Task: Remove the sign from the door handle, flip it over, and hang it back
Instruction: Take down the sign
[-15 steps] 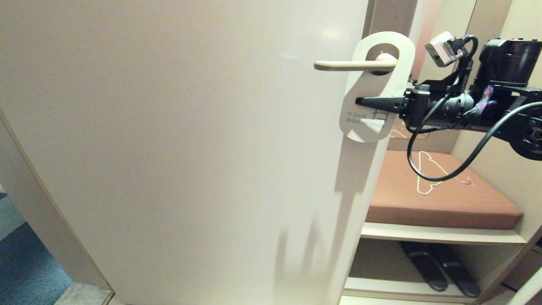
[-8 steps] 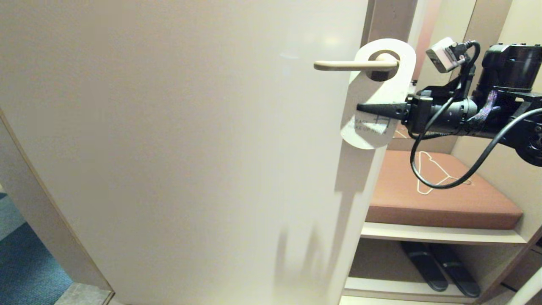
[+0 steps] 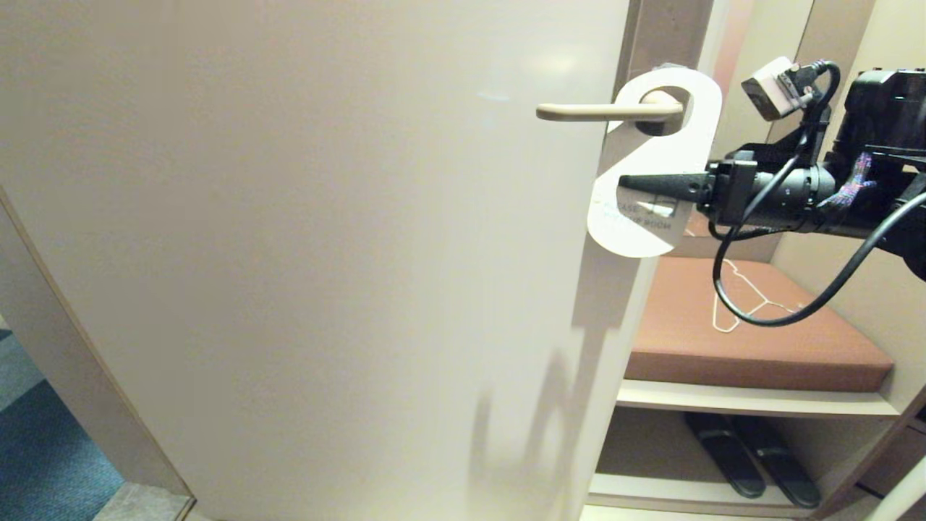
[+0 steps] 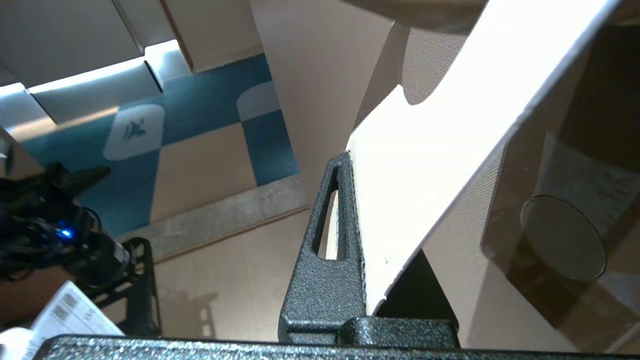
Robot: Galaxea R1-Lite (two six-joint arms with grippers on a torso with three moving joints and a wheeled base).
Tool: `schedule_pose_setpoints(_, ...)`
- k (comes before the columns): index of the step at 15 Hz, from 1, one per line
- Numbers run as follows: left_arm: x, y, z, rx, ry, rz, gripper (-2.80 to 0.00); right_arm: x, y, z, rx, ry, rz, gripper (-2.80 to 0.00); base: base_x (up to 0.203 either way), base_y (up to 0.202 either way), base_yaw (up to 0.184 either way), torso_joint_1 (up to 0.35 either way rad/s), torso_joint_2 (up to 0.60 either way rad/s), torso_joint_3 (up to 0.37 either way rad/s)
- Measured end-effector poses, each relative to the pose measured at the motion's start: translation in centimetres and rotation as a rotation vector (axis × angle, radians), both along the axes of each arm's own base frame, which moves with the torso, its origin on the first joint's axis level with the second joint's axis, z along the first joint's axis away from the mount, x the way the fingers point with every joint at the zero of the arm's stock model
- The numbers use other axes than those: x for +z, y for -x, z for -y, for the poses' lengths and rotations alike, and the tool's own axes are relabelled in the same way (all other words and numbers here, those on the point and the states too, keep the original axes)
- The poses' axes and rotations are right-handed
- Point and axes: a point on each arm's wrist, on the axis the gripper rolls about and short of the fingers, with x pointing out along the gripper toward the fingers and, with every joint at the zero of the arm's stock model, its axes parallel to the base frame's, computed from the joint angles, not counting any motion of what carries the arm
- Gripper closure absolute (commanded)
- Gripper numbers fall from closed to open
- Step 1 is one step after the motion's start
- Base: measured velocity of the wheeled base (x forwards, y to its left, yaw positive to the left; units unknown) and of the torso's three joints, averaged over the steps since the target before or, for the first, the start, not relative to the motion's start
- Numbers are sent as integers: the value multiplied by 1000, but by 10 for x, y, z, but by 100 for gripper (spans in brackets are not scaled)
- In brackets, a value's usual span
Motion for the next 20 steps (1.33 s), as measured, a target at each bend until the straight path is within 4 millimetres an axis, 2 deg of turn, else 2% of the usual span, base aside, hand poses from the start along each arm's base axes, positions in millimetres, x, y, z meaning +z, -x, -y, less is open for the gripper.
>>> schedule_pose_setpoints(10, 0, 0, 0, 1, 0, 0, 0, -3, 9, -5, -74, 10, -15, 0, 0, 0, 0, 0, 0, 0)
schedule_pose_setpoints(20, 0, 0, 0, 1, 0, 0, 0, -7, 13, -27, -166, 38, -13, 0, 0, 0, 0, 0, 0, 0)
